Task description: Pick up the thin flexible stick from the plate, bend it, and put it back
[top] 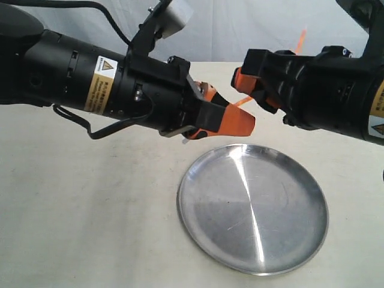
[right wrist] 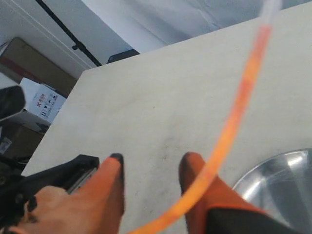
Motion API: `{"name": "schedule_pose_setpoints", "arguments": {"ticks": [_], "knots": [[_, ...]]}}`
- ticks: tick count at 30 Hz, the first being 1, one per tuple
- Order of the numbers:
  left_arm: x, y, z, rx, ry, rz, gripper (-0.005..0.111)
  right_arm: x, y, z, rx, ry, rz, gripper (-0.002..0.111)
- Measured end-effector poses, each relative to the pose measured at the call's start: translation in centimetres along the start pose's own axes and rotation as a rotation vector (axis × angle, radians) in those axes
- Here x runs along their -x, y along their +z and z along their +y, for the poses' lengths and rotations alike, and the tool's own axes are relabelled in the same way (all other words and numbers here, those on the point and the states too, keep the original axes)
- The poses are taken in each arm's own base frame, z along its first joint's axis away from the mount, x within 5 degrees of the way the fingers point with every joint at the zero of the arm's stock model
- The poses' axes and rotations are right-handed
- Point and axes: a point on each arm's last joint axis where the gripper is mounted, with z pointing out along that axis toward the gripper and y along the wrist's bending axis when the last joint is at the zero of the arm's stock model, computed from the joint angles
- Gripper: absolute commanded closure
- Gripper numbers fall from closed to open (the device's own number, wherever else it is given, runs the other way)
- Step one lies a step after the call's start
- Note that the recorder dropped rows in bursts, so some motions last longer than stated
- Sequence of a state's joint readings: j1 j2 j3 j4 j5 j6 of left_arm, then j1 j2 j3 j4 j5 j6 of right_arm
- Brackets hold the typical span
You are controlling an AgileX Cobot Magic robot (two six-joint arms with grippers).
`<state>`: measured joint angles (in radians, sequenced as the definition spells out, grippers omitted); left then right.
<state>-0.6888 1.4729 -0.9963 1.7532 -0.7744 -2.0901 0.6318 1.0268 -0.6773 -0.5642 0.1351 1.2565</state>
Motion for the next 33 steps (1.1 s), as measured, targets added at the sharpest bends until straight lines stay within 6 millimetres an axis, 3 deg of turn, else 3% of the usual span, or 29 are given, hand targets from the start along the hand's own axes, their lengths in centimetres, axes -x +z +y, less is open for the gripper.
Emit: {"name": "schedule_pose_setpoints", "arguments": {"ticks": [8, 14, 18, 24, 33], "knots": [[-0.1, 0.0, 0.0, -0.008, -0.003, 0.004, 0.107, 0.6, -0.4, 0.4, 0.030, -0.115, -0.040, 0.108], [0.7, 0.0, -0.5, -0.041, -0.037, -0.043, 0.106, 2.1, -1.7, 0.8, -0.046, -0.231, -0.095, 0.108], [0.8, -0.1, -0.8, -0.065, -0.039, -0.041, 0.096, 2.5, -2.2, 0.8, -0.078, -0.263, -0.115, 0.108], [-0.2, -0.1, -0.9, -0.091, -0.003, 0.036, 0.069, 3.2, -3.0, -0.8, -0.247, -0.302, -0.134, 0.108], [-0.5, -0.1, -1.2, -0.122, 0.002, 0.062, 0.067, 3.3, -3.1, -1.3, -0.304, -0.314, -0.127, 0.109]]}}
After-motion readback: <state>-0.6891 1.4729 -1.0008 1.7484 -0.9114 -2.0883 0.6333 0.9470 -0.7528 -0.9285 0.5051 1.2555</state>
